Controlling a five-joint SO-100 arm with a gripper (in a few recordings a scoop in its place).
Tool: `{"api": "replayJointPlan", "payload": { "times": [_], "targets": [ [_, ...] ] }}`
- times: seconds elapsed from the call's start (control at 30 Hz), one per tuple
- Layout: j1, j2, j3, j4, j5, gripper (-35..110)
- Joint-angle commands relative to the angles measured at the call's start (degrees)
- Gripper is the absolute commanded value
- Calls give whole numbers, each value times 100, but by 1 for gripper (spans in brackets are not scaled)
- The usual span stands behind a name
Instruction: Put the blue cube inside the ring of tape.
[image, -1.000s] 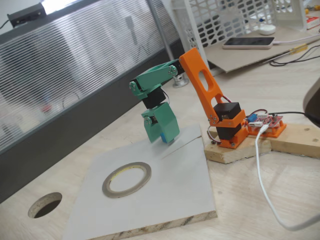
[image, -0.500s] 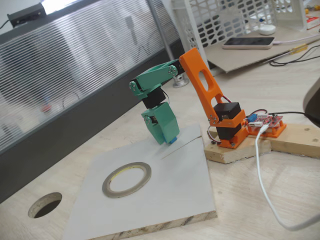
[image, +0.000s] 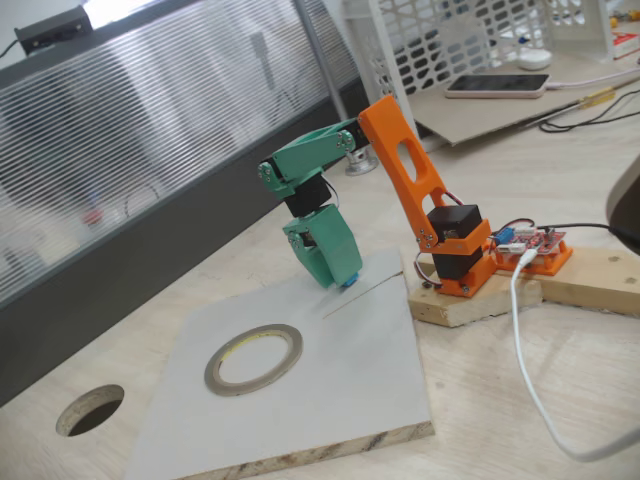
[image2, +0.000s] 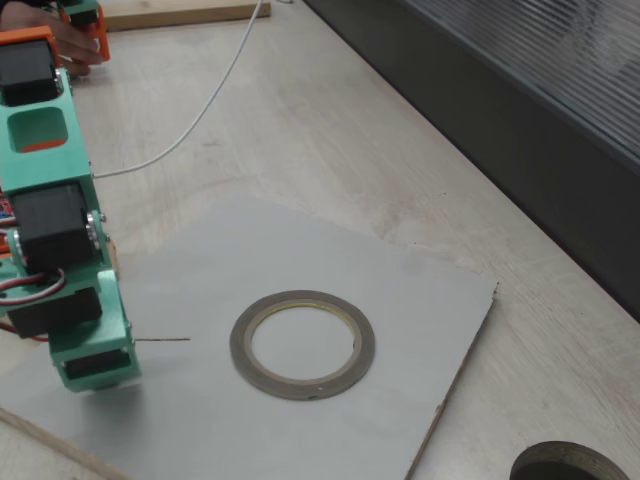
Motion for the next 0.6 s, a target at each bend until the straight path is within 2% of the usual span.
{"api": "replayJointPlan", "payload": {
  "times": [0.0, 0.3, 0.57],
  "targets": [
    [44, 158, -35, -9, 44, 9],
    [44, 193, -35, -9, 44, 9],
    [35, 1485, 35, -9, 18, 9]
  ]
}}
